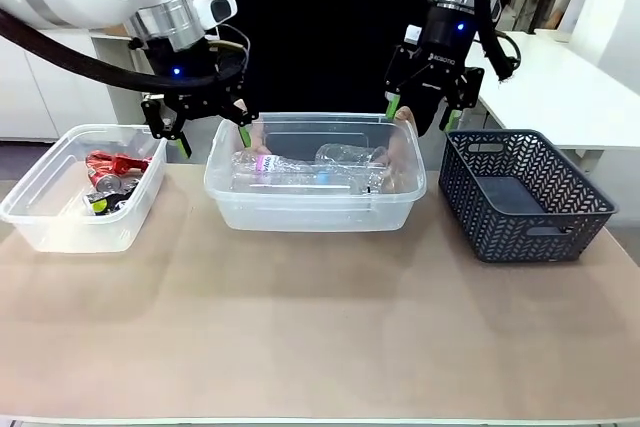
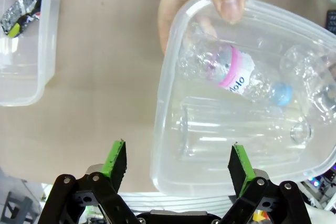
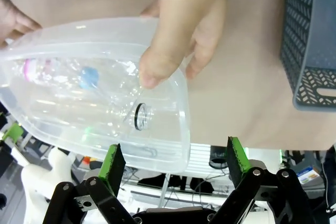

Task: Sort the waste into each basket.
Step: Release the Organizing box you were holding.

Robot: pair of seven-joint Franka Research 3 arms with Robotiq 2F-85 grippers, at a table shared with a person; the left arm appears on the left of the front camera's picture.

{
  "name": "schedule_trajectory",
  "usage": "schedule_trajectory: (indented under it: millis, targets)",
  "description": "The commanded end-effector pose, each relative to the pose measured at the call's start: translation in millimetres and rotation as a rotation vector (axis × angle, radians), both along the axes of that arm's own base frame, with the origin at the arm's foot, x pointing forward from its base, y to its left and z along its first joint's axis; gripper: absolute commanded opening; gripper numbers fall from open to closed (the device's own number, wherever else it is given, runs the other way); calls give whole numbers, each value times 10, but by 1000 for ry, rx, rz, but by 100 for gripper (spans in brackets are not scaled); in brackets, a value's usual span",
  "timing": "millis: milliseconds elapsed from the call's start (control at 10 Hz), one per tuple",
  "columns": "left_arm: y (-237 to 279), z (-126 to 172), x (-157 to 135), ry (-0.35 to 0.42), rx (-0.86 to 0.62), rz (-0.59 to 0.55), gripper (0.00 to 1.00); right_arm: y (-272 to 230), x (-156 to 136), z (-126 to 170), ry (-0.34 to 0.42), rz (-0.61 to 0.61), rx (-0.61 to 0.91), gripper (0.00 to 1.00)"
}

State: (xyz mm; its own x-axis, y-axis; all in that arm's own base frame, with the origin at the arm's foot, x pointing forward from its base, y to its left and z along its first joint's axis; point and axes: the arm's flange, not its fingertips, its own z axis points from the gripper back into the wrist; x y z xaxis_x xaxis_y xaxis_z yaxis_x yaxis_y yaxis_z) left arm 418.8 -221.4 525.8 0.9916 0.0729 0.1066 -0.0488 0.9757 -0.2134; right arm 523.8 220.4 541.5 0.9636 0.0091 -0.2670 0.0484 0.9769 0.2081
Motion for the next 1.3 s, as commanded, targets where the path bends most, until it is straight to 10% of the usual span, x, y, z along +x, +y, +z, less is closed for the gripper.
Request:
schedule_trajectory:
  millis: [0,500,600,800,1200]
  targets:
    - [-12,0,20,-10,18,2,100,-1,10,19,13,6,-3,100]
    - [-6,-16,15,0,8,-4,100,-1,10,19,13,6,-3,100]
    - [23,200,15,7,-23,-154,100,1,-2,-12,12,4,-3,100]
    - [284,649,-446,-15,-77,-225,100,-589,-921,572,-169,5,28,100]
    - [676,685,-1714,12,-240,-220,100,-1318,-2497,607,-166,-46,216,100]
